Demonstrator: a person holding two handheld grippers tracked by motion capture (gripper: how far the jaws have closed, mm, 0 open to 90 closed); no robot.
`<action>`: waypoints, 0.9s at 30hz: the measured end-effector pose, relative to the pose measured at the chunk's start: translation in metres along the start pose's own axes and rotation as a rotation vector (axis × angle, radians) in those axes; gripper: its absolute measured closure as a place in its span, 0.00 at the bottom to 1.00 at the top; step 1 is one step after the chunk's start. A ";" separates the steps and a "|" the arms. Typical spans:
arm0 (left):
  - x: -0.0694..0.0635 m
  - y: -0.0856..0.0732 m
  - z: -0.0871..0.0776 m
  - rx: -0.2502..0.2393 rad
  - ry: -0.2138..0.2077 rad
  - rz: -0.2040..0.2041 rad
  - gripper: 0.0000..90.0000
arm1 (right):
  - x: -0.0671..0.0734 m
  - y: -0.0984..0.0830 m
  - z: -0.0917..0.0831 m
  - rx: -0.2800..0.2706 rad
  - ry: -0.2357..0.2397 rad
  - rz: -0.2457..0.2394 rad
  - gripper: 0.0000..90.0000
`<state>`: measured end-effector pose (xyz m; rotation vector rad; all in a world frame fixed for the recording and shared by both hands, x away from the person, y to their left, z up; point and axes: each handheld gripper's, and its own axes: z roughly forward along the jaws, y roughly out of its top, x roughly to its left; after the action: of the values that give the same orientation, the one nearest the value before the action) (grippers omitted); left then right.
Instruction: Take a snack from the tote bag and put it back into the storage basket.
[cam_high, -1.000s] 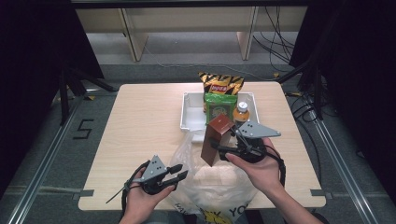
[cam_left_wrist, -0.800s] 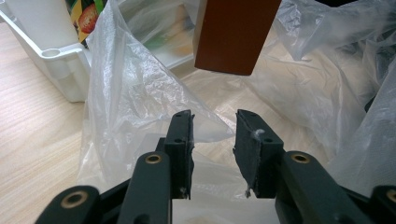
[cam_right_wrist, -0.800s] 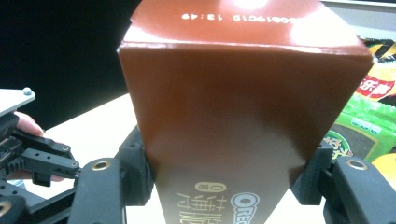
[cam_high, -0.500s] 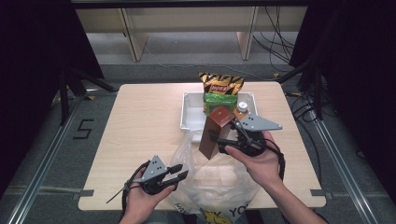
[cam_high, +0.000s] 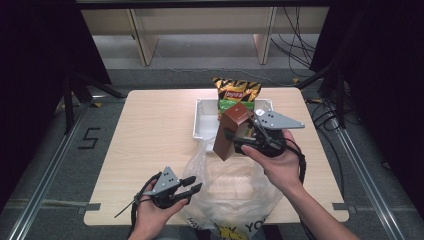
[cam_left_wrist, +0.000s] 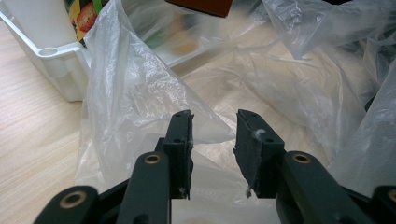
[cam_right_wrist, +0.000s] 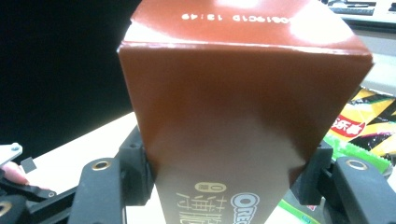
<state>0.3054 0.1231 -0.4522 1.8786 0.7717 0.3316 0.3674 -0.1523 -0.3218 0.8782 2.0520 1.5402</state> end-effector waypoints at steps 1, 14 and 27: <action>0.000 0.000 0.000 0.000 -0.001 0.000 0.73 | -0.001 0.001 -0.001 0.008 -0.004 -0.020 0.43; -0.002 -0.002 0.003 0.013 -0.001 0.002 0.73 | -0.003 0.020 0.006 -0.023 -0.021 -0.012 0.43; -0.002 -0.002 0.002 0.017 -0.003 0.006 0.73 | -0.011 0.036 0.016 -0.053 -0.043 -0.021 0.43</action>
<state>0.3041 0.1210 -0.4547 1.8976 0.7693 0.3270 0.3939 -0.1421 -0.2922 0.8598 1.9751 1.5440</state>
